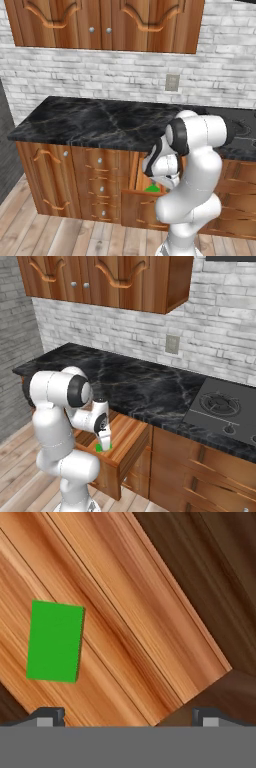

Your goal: Restock the sink supplies by placing the sponge and soap dispenser on the counter and next to the sink. Make sure the soap dispenser is upright.

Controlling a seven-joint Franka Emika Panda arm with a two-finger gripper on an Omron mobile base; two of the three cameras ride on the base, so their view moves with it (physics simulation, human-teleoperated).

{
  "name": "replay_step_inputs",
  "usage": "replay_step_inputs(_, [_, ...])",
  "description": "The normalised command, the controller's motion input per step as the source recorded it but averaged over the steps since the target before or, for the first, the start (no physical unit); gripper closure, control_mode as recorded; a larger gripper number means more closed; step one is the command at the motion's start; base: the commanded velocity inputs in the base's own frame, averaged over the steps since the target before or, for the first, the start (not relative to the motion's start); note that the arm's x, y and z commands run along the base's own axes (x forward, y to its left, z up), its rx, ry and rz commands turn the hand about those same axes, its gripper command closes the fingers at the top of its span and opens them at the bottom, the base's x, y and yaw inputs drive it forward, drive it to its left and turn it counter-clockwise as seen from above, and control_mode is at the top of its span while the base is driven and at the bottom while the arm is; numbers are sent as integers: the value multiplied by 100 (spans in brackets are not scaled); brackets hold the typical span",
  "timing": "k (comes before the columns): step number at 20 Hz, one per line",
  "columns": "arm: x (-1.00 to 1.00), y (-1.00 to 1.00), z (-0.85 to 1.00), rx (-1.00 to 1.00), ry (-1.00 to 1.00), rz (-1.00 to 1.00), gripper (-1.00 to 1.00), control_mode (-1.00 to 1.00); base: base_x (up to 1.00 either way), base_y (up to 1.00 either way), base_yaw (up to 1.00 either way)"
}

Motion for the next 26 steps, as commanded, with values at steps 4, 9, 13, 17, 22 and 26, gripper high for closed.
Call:
replay_step_inputs(4, [18, 0, -33, 0, 5, 0, -100, -100, 0, 0, 0])
replay_step_inputs(9, [9, 1, -31, 0, 1, 0, -100, -100, 0, 0, 0])
replay_step_inputs(13, [22, 0, -17, 0, 0, 0, -100, -100, 0, 0, 0])
replay_step_inputs(17, [31, 0, -12, 0, 2, 0, -100, -100, 0, 0, 0])
replay_step_inputs(22, [35, 0, -14, 0, 0, 0, -100, -100, 0, 0, 0])
replay_step_inputs(26, [25, 0, -28, 0, 1, 0, -100, -100, 0, 0, 0])
